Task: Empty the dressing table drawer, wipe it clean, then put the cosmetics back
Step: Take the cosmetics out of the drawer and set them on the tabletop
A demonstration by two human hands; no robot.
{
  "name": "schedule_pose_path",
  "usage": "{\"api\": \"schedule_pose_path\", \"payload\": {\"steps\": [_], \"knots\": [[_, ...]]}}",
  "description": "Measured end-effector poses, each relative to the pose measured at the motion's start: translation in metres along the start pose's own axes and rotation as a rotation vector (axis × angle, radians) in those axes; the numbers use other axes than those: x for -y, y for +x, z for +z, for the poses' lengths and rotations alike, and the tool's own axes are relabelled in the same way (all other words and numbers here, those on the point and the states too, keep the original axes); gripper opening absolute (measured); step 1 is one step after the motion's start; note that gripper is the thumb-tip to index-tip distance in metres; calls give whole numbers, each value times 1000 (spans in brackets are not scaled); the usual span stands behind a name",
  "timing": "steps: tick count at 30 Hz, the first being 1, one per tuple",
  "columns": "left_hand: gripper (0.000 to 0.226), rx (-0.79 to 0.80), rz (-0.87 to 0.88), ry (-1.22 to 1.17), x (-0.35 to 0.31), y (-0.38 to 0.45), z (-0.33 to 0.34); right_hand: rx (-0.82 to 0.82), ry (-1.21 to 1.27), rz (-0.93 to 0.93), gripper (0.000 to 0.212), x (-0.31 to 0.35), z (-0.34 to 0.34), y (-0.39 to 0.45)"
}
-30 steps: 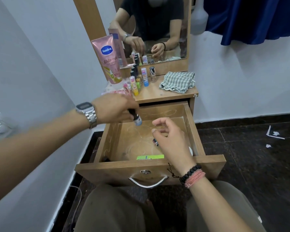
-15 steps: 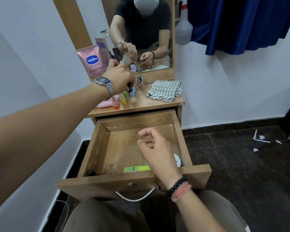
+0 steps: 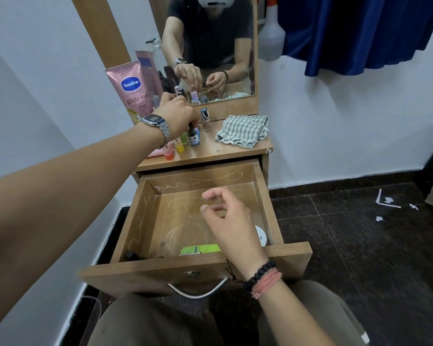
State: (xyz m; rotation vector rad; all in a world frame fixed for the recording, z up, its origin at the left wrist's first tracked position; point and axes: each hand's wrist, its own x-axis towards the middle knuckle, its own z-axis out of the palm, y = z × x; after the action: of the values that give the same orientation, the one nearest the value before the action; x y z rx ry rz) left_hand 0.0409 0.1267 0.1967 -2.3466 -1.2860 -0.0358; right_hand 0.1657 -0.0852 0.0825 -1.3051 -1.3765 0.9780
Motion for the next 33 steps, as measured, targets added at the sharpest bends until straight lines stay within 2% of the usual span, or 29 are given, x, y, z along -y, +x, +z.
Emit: {"api": "schedule_pose_path", "payload": {"steps": [4,6,8,10,12,14,17,20,24,33], "knots": [[31,-8,39,33,1,-2,-2,-2,5,-1,12,0,0,0],[36,-109,77,31,-2,-7,-9,-4,14,6,12,0,0,0],[32,-243,114,-31,-8,-19,-23,-11,33,12,12,-2,0,1],[25,-289,194,-146,-15,-42,-35,-18,51,17,13,-2,1,2],[20,-136,314,-243,-17,-72,-42,-21,53,11,12,-2,1,4],[18,183,396,-304,-17,-105,-38,-24,42,0,12,-1,2,4],[28,630,391,-320,-13,-148,-20,-29,22,-7,12,0,4,3],[35,849,347,-381,-7,-179,-3,-24,-13,-14,12,1,4,2],[39,933,301,-392,-4,-199,3,-18,-34,-17,13,2,2,1],[33,816,369,-178,-13,-213,11,-18,-61,-28,12,2,2,0]]}}
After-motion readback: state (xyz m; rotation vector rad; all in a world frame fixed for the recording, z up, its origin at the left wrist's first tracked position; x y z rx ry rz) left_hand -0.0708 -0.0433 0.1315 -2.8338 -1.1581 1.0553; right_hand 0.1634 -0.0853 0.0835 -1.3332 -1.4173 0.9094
